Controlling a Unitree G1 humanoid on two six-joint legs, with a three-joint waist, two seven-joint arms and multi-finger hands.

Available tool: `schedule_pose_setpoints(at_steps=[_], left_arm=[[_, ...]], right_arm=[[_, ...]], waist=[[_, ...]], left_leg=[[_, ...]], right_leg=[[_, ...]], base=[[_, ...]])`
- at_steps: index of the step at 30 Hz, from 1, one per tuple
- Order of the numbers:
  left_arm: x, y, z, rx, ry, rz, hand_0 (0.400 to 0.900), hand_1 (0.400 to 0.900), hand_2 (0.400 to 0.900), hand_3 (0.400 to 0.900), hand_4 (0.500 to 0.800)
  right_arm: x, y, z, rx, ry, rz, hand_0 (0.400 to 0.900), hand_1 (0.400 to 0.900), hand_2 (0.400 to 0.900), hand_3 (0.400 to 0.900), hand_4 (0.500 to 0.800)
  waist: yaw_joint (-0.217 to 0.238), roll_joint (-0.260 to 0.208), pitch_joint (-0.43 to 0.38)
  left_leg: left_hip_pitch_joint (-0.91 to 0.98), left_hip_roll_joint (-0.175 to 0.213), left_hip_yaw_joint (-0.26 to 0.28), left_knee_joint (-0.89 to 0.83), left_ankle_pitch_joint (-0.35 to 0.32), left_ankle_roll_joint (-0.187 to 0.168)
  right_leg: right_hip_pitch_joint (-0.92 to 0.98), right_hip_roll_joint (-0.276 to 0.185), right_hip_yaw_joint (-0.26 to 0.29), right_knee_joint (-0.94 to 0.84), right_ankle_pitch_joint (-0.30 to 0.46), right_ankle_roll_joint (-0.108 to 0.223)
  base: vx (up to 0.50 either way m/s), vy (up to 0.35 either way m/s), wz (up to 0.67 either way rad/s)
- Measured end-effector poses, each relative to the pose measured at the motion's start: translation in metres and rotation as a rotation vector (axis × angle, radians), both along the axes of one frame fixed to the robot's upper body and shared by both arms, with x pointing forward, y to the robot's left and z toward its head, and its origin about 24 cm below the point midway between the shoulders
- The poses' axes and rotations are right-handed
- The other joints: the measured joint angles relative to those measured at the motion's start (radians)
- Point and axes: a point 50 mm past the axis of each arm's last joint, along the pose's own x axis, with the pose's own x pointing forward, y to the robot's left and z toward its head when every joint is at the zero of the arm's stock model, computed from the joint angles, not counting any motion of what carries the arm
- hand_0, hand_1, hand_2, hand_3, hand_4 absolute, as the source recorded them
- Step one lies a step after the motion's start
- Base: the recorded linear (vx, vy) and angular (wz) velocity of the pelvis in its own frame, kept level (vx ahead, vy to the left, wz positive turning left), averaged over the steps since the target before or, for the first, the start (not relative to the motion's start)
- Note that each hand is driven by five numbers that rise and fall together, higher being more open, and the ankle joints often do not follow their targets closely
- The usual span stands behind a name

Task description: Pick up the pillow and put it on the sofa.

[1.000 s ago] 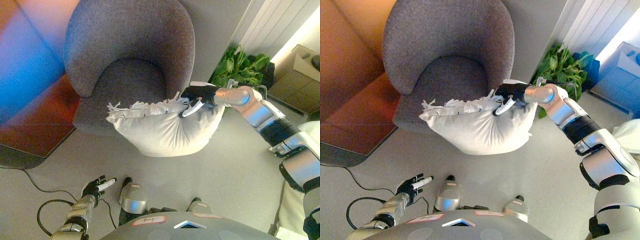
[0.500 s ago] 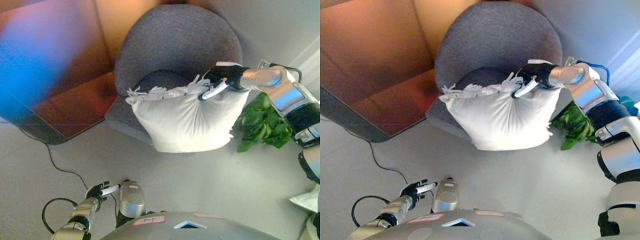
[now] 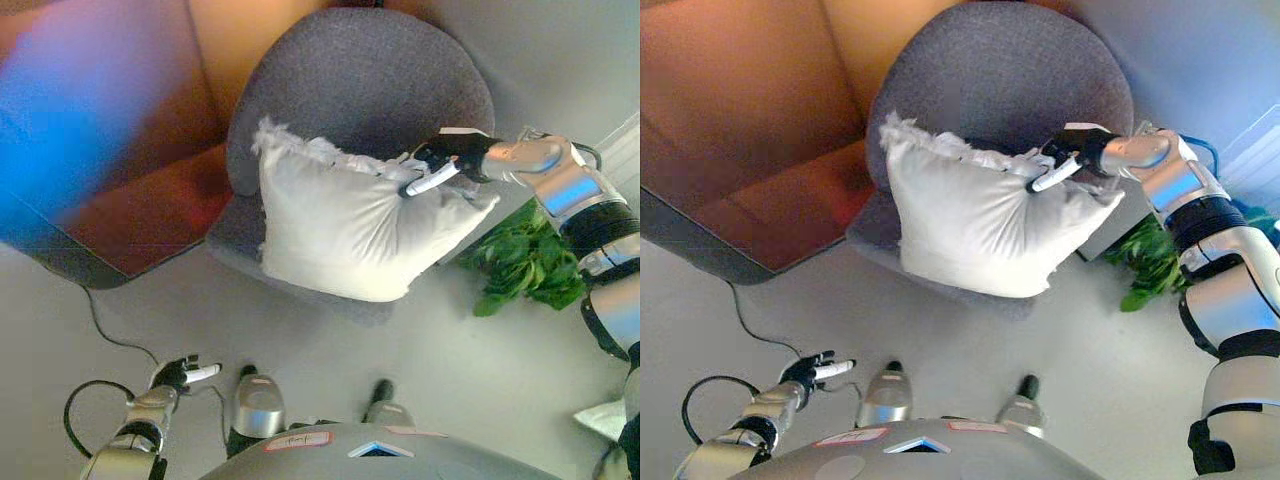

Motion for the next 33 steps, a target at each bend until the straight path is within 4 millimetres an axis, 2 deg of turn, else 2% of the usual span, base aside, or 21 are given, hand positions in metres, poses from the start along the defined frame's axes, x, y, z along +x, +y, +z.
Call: schedule_pose_setpoints(at_steps=[1,2,3,4,5,6,7,11,15,16,19,23,28,33], left_arm=[[-0.001,-0.001,-0.001,-0.004,0.001,0.0,0.9,0.9,0.9,0.9,0.8],[-0.008,-0.006,-0.004,-0.018,0.015,0.006,0.9,0.9,0.9,0.9,0.8],[-0.024,-0.014,-0.012,-0.047,0.056,0.03,0.9,0.9,0.9,0.9,0.8],[-0.027,-0.018,-0.014,-0.06,0.059,0.042,0.9,0.9,0.9,0.9,0.8],[-0.027,-0.018,-0.014,-0.061,0.059,0.042,0.9,0.9,0.9,0.9,0.8],[-0.03,-0.019,-0.015,-0.064,0.062,0.048,0.9,0.9,0.9,0.9,0.8],[-0.032,-0.017,-0.014,-0.058,0.063,0.054,0.9,0.9,0.9,0.9,0.8],[-0.03,-0.013,-0.012,-0.05,0.047,0.048,0.9,0.9,0.9,0.9,0.8],[-0.027,-0.015,-0.011,-0.072,0.014,0.033,0.9,0.9,0.9,0.9,0.8],[-0.027,-0.016,-0.011,-0.079,0.008,0.042,0.9,0.9,0.9,0.9,0.8],[-0.025,-0.018,-0.011,-0.096,-0.008,0.047,0.9,0.9,0.9,0.9,0.8],[-0.018,-0.02,-0.008,-0.123,-0.068,0.05,0.9,0.9,0.9,0.9,0.8],[-0.01,-0.022,-0.005,-0.146,-0.11,0.056,0.9,0.9,0.9,0.9,0.8],[-0.004,-0.025,-0.003,-0.159,-0.135,0.037,0.9,0.9,0.9,0.9,0.8]], right_arm=[[0.0,-0.001,0.0,0.0,0.0,-0.004,0.4,0.4,0.4,0.4,0.5],[-0.001,-0.005,0.002,-0.001,-0.001,-0.016,0.4,0.4,0.4,0.4,0.5],[0.001,-0.011,0.008,-0.003,-0.008,-0.037,0.4,0.4,0.4,0.4,0.5],[0.002,-0.018,0.011,-0.002,-0.006,-0.066,0.4,0.4,0.4,0.4,0.5],[0.002,-0.019,0.011,-0.002,-0.005,-0.071,0.4,0.4,0.4,0.4,0.5],[0.001,-0.034,0.012,-0.003,0.011,-0.142,0.4,0.4,0.4,0.4,0.5],[0.0,-0.038,0.012,-0.002,0.02,-0.16,0.4,0.4,0.4,0.4,0.5],[0.0,-0.043,0.017,0.021,0.017,-0.184,0.4,0.4,0.4,0.4,0.5],[-0.003,-0.058,0.021,0.058,0.002,-0.257,0.4,0.4,0.4,0.4,0.5],[-0.002,-0.061,0.026,0.056,-0.02,-0.277,0.9,0.9,0.9,0.9,0.8],[-0.001,-0.073,0.05,0.031,-0.133,-0.351,0.9,0.9,0.9,0.9,0.8],[-0.004,-0.093,0.087,-0.049,-0.287,-0.471,0.9,0.9,0.9,0.9,0.8],[-0.007,-0.101,0.112,-0.092,-0.367,-0.549,0.9,0.9,0.9,0.9,0.8],[-0.008,-0.103,0.12,-0.127,-0.379,-0.585,0.9,0.9,0.9,0.9,0.8]], waist=[[0.004,0.002,0.0],[0.012,0.008,-0.001],[0.012,0.012,-0.001],[0.015,0.017,0.002],[0.015,0.018,0.002],[0.019,0.022,0.004],[0.023,0.023,0.004],[0.029,0.037,0.003],[0.051,0.089,-0.007],[0.054,0.107,-0.004],[0.072,0.152,0.015],[0.079,0.189,0.063],[0.071,0.186,0.103],[0.071,0.174,0.111]], left_leg=[[0.002,0.007,0.004,-0.002,0.0,0.0],[0.013,0.029,0.008,-0.019,0.007,-0.011],[0.043,0.058,0.018,-0.061,0.029,-0.043],[0.064,0.063,0.032,-0.091,0.039,-0.06],[0.065,0.063,0.032,-0.093,0.039,-0.06],[0.09,0.06,0.033,-0.131,0.045,-0.067],[0.1,0.057,0.033,-0.146,0.049,-0.068],[0.099,0.05,0.016,-0.173,0.062,-0.066],[0.047,0.048,-0.021,-0.21,0.1,-0.064],[0.027,0.048,-0.028,-0.219,0.115,-0.062],[-0.033,0.046,-0.035,-0.227,0.143,-0.059],[-0.082,0.037,-0.055,-0.235,0.173,-0.053],[-0.106,0.028,-0.075,-0.236,0.184,-0.043],[-0.106,0.027,-0.077,-0.239,0.186,-0.043]], right_leg=[[-0.002,0.007,0.0,0.003,-0.003,-0.003],[0.001,0.039,-0.003,0.005,-0.014,-0.016],[0.01,0.062,-0.007,0.004,-0.025,-0.027],[0.023,0.07,-0.01,-0.01,-0.027,-0.027],[0.025,0.071,-0.011,-0.011,-0.027,-0.027],[0.044,0.07,-0.025,-0.024,-0.027,-0.025],[0.053,0.067,-0.032,-0.03,-0.028,-0.024],[0.06,0.064,-0.055,-0.039,-0.033,-0.017],[0.015,0.064,-0.086,-0.026,-0.036,-0.019],[-0.009,0.063,-0.09,-0.013,-0.037,-0.02],[-0.082,0.057,-0.092,0.029,-0.04,-0.025],[-0.152,0.04,-0.096,0.094,-0.055,-0.028],[-0.203,0.019,-0.093,0.182,-0.093,-0.029],[-0.207,0.017,-0.091,0.194,-0.1,-0.029]], base=[[0.18,-0.169,0.15],[0.2,-0.168,0.08],[0.27,-0.201,0.13],[0.23,-0.148,0.14],[0.18,-0.098,0.25],[0.17,-0.098,0.32],[0.15,-0.082,0.31],[0.06,-0.117,0.35],[-0.12,-0.107,0.24],[-0.19,-0.085,0.18],[-0.21,-0.075,0.18],[-0.12,-0.029,0.14],[-0.02,-0.009,0.02],[0.01,-0.012,-0.05]])
